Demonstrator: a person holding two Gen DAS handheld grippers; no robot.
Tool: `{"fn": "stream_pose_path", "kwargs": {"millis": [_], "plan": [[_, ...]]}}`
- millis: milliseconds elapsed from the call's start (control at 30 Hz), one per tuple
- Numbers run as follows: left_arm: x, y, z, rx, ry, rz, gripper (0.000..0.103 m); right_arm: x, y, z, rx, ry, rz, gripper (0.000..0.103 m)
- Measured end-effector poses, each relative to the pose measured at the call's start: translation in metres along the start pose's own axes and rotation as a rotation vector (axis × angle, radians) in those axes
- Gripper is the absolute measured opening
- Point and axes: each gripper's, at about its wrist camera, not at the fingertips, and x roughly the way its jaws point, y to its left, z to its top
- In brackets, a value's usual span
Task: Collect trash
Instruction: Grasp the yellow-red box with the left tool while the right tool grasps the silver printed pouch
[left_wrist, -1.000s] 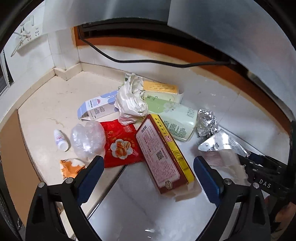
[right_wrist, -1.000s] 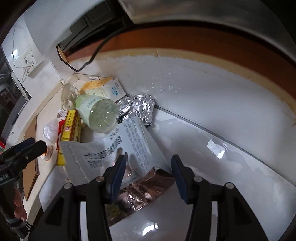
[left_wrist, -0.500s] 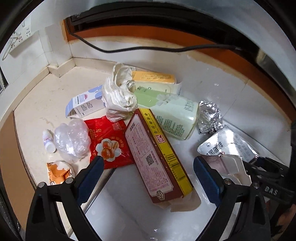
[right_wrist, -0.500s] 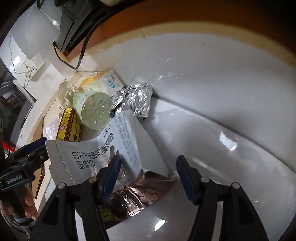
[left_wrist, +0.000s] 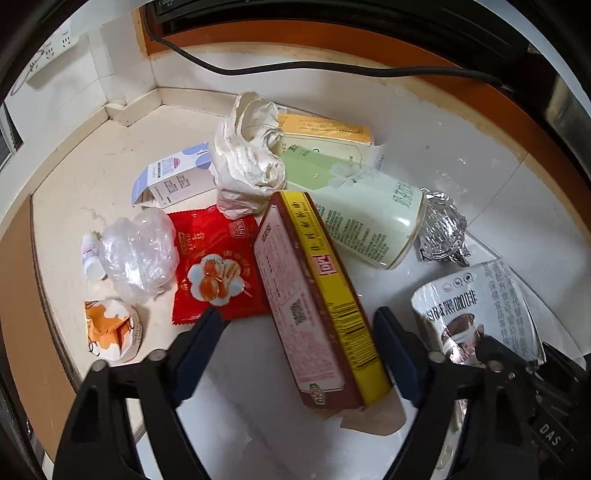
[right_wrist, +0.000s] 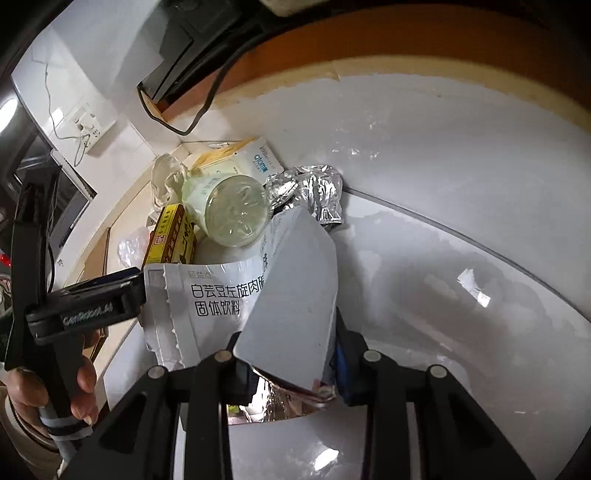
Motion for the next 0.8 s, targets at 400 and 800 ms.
{"fn": "stream_pose_path", "kwargs": {"millis": [400, 800], "plan": [[-0.020, 0.000, -0.029, 0.003, -0.017, -0.041, 0.022, -0.036, 0.004, -0.020, -0.036, -0.054, -0.042, 0.031], [-0.071, 0.009, -0.070, 0.047, -0.097, -0.012, 0.022, -0.054, 0.017, -0.043, -0.050, -0.077, -0.039, 0.031]]}}
